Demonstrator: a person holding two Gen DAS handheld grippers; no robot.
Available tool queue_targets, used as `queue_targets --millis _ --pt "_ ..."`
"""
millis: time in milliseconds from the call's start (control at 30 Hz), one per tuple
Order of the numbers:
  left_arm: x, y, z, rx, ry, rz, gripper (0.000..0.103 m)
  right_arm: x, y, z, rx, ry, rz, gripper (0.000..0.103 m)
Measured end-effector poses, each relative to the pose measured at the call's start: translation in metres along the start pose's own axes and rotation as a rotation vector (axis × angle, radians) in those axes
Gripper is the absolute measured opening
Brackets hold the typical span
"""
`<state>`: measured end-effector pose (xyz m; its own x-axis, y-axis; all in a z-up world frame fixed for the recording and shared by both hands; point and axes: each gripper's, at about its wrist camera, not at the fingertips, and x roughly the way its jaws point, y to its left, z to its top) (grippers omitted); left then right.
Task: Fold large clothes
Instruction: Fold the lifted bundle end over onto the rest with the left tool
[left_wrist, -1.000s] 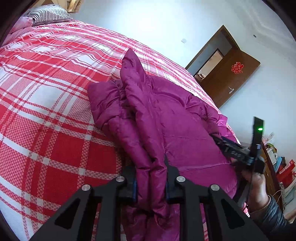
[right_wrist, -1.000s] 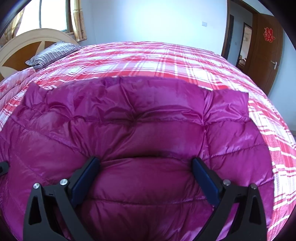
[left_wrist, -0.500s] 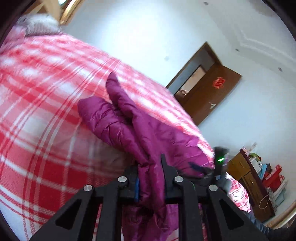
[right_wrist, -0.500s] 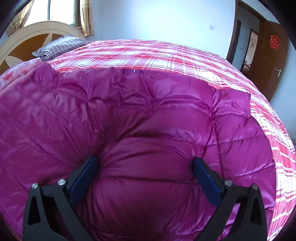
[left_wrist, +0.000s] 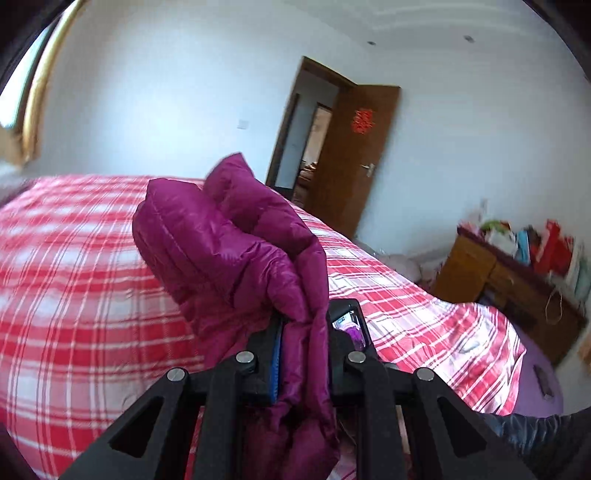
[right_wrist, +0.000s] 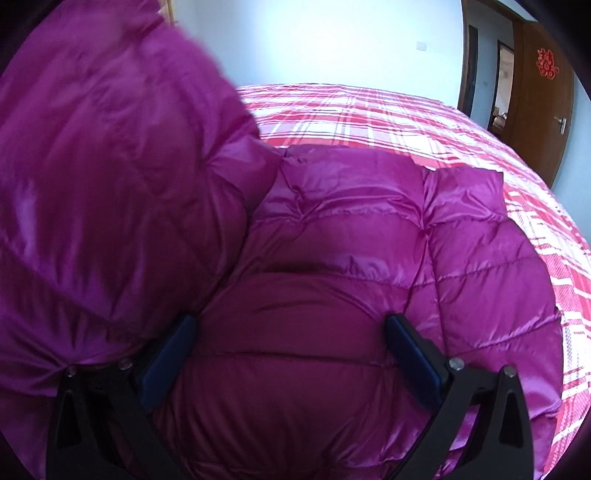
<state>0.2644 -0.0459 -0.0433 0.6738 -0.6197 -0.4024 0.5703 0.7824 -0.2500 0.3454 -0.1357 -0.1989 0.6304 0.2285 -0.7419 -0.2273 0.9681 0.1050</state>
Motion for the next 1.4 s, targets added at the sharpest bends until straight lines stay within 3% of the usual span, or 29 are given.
queue_targets --millis 133,267,433,567,667,833,867,900,933,967,1033,1067,1167,1200,1300,1367,1400 --pt "0.015 -0.016 0.007 0.024 0.006 -0.038 0.017 -0.032 -0.03 0.0 0.07 0.004 0.058 0.103" --pt "0.043 -0.035 0.005 0.046 0.031 -0.062 0.017 -0.074 -0.087 0.001 0.213 -0.07 0.055 0.103" --pt "0.08 -0.066 -0.009 0.115 0.048 -0.034 0.017 -0.117 -0.166 0.002 0.436 -0.211 0.076 0.103" --pt "0.121 -0.091 -0.033 0.227 0.083 0.021 0.017 -0.143 -0.182 0.01 0.426 -0.296 0.198 0.095" --pt "0.149 -0.112 -0.055 0.326 0.113 0.058 0.017 -0.147 -0.177 0.023 0.351 -0.282 0.284 0.092" --pt "0.165 -0.125 -0.075 0.407 0.12 0.111 0.017 -0.113 -0.173 0.037 0.263 -0.135 0.362 0.078" --pt "0.163 -0.127 -0.075 0.411 0.124 0.116 0.017 -0.106 -0.17 0.037 0.257 -0.111 0.376 0.067" --pt "0.156 -0.129 -0.073 0.412 0.115 0.125 0.018 -0.096 -0.171 0.038 0.251 -0.086 0.362 0.044" --pt "0.153 -0.136 -0.071 0.415 0.109 0.127 0.019 -0.09 -0.169 0.037 0.242 -0.063 0.307 0.032" --pt "0.146 -0.139 -0.069 0.418 0.111 0.131 0.021 -0.084 -0.171 0.036 0.239 -0.045 0.275 0.029" --pt "0.129 -0.143 -0.063 0.412 0.095 0.133 0.026 -0.074 -0.172 0.034 0.25 -0.017 0.269 0.029" --pt "0.113 -0.144 -0.059 0.399 0.071 0.119 0.035 -0.071 -0.173 0.032 0.246 -0.007 0.241 0.029" --pt "0.073 -0.136 -0.051 0.365 -0.032 0.119 0.08 -0.068 -0.174 0.027 0.229 0.01 0.161 0.029" --pt "0.064 -0.13 -0.049 0.353 -0.064 0.128 0.086 -0.067 -0.175 0.026 0.235 0.016 0.144 0.029" --pt "0.05 -0.092 -0.048 0.309 -0.076 0.197 0.087 -0.066 -0.179 0.025 0.247 0.02 0.101 0.03" --pt "0.062 -0.062 -0.056 0.285 -0.026 0.302 0.087 -0.068 -0.181 0.026 0.251 0.029 0.069 0.035" --pt "0.077 -0.043 -0.063 0.248 0.038 0.336 0.087 -0.07 -0.179 0.028 0.256 0.032 0.045 0.038"
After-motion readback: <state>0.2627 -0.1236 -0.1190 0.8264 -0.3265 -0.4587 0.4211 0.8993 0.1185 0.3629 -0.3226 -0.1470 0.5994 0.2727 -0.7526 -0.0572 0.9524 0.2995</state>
